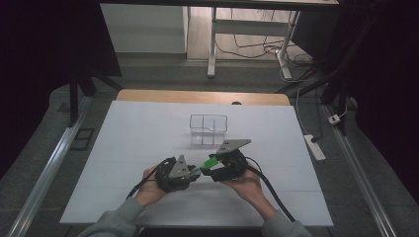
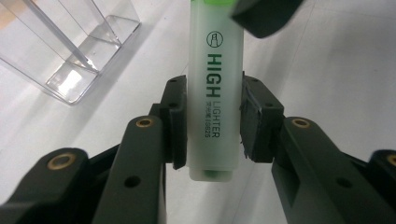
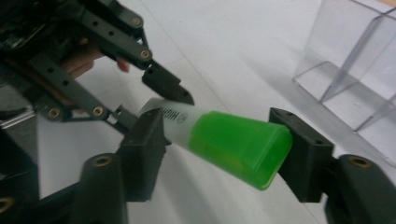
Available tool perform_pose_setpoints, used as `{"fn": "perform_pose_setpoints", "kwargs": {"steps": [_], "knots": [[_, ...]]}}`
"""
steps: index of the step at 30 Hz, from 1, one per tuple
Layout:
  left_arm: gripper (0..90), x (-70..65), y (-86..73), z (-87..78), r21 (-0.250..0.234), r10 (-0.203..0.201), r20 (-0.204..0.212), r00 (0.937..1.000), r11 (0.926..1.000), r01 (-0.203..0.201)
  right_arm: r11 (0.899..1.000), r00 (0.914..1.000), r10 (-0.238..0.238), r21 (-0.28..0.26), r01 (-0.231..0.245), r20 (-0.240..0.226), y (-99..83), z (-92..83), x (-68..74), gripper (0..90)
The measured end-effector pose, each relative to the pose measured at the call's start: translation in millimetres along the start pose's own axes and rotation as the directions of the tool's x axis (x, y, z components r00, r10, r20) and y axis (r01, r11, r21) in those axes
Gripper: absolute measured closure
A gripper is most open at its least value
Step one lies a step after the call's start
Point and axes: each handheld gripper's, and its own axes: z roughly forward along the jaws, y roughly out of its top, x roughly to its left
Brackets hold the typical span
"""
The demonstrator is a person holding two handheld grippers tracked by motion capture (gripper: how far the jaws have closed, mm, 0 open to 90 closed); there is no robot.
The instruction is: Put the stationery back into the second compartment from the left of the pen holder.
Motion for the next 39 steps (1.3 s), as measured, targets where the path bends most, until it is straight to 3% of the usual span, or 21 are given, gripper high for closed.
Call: {"fn": "perform_pose_setpoints", "kwargs": {"steps": [3,7,11,21,32,39], "knots": [[64.7,-0.7,-0.5,2.0,0.011,0.001,-0.006,1.0,0.9999,-0.001,0.999,0.9993,0.033,-0.012,-0.033,-0.017,-0.2,-1.5,-1.8,48.6],[64.5,-1.8,-0.3,3.5,0.025,0.01,-0.01,0.9999,0.9996,-0.01,1.0,0.9995,0.018,-0.024,-0.018,-0.027,0.6,-2.4,-0.3,53.7],[64.1,-2.7,0.5,3.7,0.036,0.026,-0.018,0.9995,0.999,-0.026,0.998,0.9972,0.018,-0.055,-0.022,-0.073,2.6,-5.6,1.0,63.0],[63.5,-4.3,1.1,6.4,0.054,0.044,-0.036,0.9984,0.9976,-0.042,0.997,0.991,-0.003,-0.072,-0.007,-0.134,3.8,-4.9,4.9,70.8],[58.8,2.5,-1.5,3.8,0.019,-0.017,-0.039,0.9991,0.9997,0.018,0.997,0.9919,-0.022,-0.078,0.012,-0.125,4.0,-6.2,4.2,73.1],[46.7,6.8,-5.0,1.0,0.028,-0.04,-0.036,0.9985,0.9988,0.041,0.995,0.9949,-0.029,-0.099,0.019,-0.096,5.6,-13.2,1.8,73.4]]}}
